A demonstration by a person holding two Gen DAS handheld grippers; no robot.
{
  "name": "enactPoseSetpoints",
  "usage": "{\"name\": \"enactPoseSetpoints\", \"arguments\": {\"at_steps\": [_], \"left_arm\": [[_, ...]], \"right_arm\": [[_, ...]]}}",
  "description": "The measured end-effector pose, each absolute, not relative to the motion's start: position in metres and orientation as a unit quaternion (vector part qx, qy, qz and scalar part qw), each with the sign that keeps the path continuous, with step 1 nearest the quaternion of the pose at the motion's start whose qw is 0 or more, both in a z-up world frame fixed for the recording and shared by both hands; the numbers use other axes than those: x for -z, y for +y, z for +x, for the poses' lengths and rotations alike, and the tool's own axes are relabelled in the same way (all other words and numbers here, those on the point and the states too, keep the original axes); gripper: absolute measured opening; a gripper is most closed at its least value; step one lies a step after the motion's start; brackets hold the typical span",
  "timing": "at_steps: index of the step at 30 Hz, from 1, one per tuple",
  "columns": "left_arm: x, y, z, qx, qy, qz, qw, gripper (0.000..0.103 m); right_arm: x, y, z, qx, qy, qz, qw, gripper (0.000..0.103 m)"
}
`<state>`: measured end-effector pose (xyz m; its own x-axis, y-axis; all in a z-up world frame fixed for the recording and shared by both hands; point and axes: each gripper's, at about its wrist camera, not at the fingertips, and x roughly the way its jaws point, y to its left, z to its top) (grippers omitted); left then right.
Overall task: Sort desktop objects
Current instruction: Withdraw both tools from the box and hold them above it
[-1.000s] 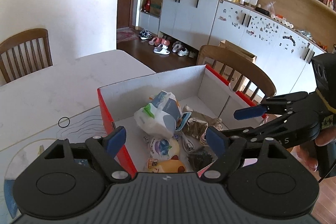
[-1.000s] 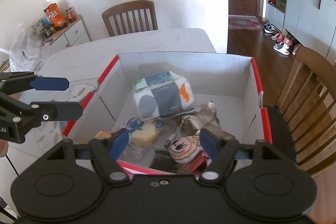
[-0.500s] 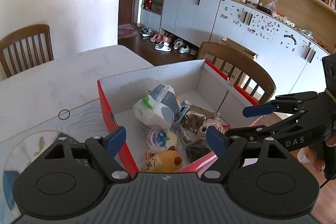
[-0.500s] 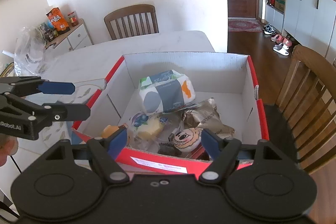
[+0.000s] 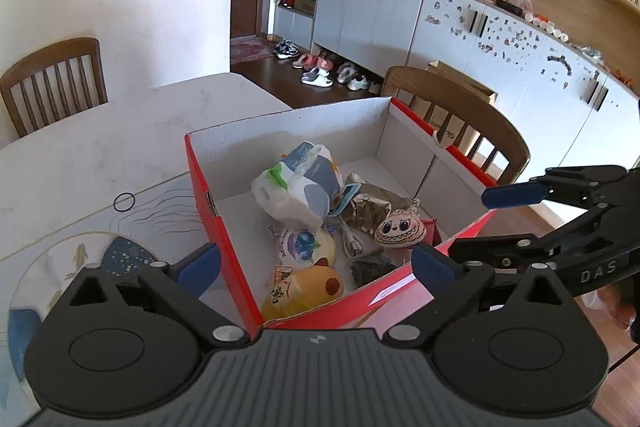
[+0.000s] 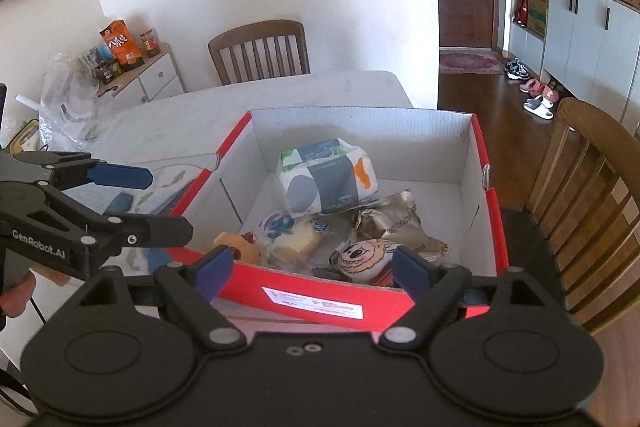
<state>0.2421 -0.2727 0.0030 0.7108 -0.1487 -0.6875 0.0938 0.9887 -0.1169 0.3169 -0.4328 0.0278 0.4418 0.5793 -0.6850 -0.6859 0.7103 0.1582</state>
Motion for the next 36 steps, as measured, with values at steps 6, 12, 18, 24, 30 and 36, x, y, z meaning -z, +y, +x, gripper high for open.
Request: {"name": "enactPoseSetpoints", "arguments": {"at_steps": [6,12,18,24,30,36], "left_arm": [[-0.001,-0.273,0.239,0.06,0.379,-0.031,0.923,0.102],[-0.001,-0.273,0.236,0.049,0.379,-0.023,0.924,0.102],[-0.001,-0.274,0.233,0.038,0.381,-0.007,0.924,0.102],[0.0,-0.273,0.232,0.032,0.387,-0.006,0.922,0.102],[0.003,-0.273,0.23,0.028,0.39,-0.002,0.92,0.102],[0.003,-0.274,0.228,0.023,0.387,0.006,0.922,0.102]], "right_arm": [[-0.03,-0.435,0.313,-0.375,0.367,-0.067,0.849,0.093],[-0.031,-0.436,0.311,-0.375,0.365,-0.063,0.85,0.093],[-0.032,-0.435,0.306,-0.379,0.356,-0.059,0.852,0.097],[-0.031,-0.434,0.304,-0.381,0.355,-0.053,0.852,0.099],[-0.03,-0.434,0.302,-0.379,0.355,-0.046,0.853,0.1],[-0.028,-0.433,0.301,-0.376,0.356,-0.044,0.854,0.1]]}}
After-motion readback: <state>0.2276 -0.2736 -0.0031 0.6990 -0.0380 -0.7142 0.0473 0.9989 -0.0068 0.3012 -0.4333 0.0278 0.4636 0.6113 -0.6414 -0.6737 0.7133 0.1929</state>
